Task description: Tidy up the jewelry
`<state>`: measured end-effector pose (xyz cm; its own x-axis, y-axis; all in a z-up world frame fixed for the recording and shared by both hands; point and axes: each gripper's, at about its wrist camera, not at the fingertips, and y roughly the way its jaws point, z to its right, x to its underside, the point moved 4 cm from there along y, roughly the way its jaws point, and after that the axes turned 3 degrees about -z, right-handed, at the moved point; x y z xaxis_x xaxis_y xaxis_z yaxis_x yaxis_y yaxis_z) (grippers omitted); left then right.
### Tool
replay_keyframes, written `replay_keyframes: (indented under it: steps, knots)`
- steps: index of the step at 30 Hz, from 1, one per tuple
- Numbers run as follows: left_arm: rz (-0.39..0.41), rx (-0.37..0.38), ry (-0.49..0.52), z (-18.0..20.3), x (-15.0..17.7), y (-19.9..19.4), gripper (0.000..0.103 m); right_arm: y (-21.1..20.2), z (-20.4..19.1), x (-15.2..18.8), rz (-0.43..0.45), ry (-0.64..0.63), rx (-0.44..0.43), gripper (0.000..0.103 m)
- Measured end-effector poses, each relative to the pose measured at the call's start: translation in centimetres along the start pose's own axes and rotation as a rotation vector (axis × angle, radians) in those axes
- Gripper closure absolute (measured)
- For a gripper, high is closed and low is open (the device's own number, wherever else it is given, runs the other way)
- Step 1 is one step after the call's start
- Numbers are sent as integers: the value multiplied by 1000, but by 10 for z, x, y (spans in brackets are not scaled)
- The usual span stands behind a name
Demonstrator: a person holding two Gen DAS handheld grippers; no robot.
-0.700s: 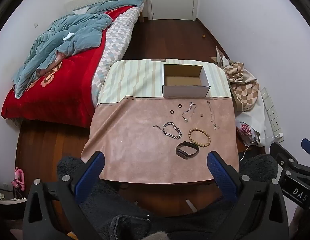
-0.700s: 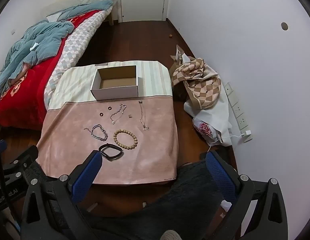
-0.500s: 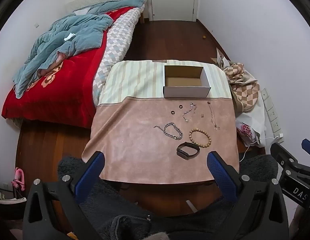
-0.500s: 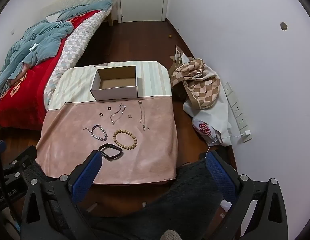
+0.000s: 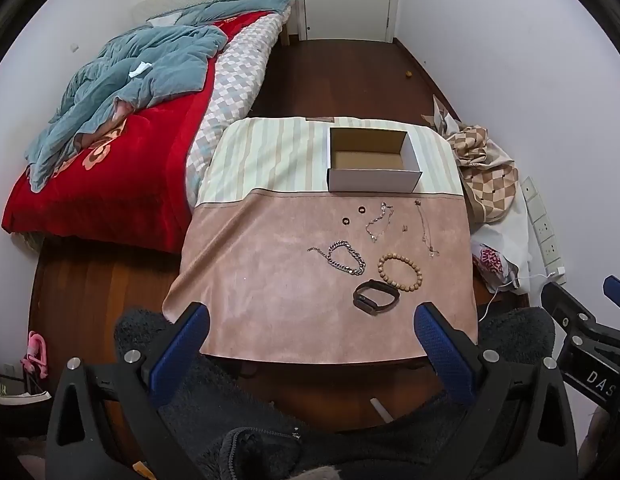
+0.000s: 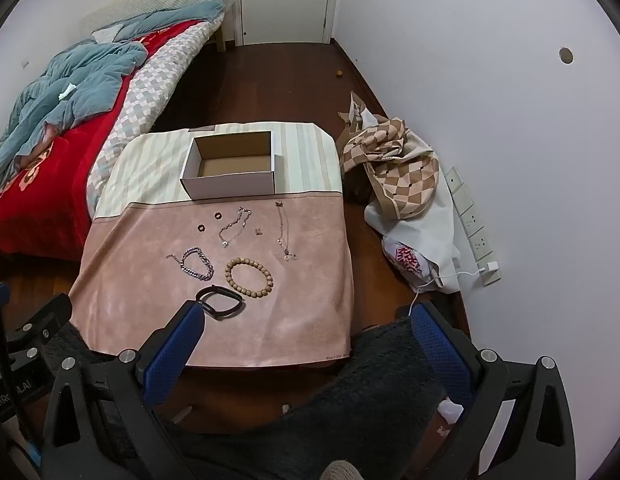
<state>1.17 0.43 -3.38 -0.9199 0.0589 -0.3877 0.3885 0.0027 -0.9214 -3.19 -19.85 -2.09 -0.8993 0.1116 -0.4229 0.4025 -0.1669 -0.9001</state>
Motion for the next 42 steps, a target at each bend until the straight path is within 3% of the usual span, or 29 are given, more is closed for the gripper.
replay_keyframes:
  steps: [42]
  knots:
    - [-4,22,-20,-3,5,5,0,-6,-2,-3,14,-23,12,0]
